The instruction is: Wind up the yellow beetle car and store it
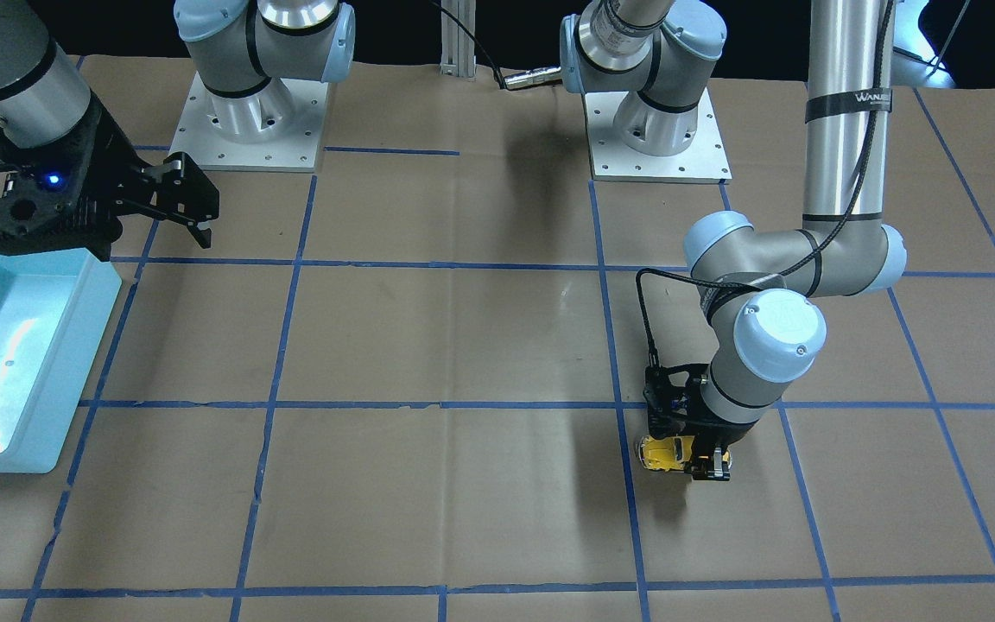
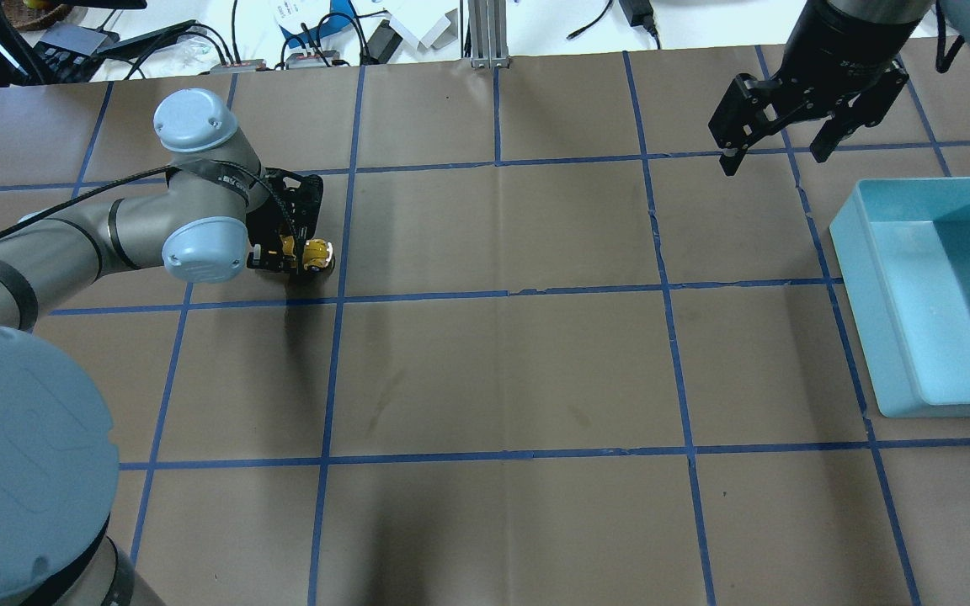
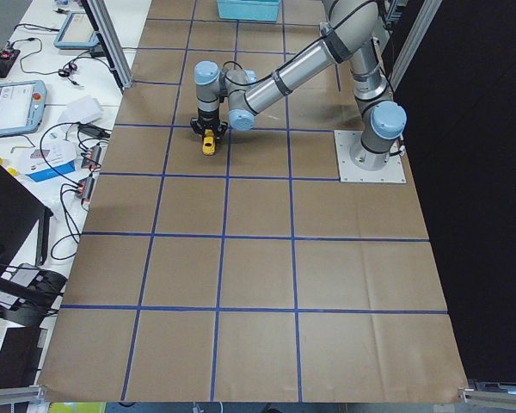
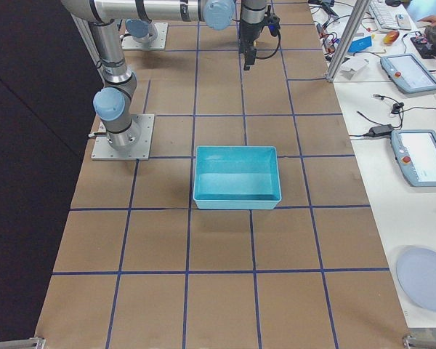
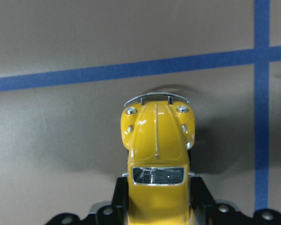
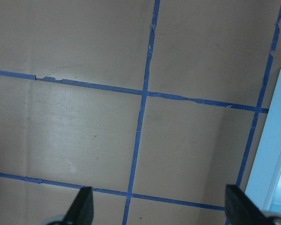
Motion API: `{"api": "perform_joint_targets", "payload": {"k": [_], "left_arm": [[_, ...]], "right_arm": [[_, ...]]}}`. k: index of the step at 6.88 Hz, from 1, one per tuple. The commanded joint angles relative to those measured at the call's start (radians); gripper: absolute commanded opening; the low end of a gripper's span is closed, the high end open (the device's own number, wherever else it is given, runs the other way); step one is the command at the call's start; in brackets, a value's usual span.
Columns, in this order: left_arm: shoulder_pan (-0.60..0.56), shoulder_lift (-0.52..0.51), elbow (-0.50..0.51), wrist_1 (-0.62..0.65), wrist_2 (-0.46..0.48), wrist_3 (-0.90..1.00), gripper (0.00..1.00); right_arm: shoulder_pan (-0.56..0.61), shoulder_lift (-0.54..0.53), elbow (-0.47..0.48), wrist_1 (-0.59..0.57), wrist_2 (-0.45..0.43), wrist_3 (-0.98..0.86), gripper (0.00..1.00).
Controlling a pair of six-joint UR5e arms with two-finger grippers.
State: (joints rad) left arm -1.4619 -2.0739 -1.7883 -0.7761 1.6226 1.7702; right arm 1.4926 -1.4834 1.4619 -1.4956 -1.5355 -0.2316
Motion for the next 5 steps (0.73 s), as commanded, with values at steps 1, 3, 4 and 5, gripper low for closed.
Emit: {"api": "perform_joint_targets", "payload": {"k": [1, 3, 4, 5], "left_arm": [[0.012, 0.000, 0.000, 0.000, -0.001, 0.000, 0.01], [0.025, 0.000, -0.002, 0.001, -0.001, 0.005, 0.01], [0.025, 0.000, -0.002, 0.001, -0.001, 0.005, 0.01], [0.026, -0.002, 0.000, 0.001, 0.000, 0.006, 0.01]], "right_arm": [[0.000, 0.000, 0.000, 0.000, 0.000, 0.000, 1.00], [0.000, 0.000, 0.000, 0.000, 0.000, 0.000, 1.00], [0.000, 0.000, 0.000, 0.000, 0.000, 0.000, 1.00], [0.000, -0.002, 0.000, 0.000, 0.000, 0.000, 1.00]]}}
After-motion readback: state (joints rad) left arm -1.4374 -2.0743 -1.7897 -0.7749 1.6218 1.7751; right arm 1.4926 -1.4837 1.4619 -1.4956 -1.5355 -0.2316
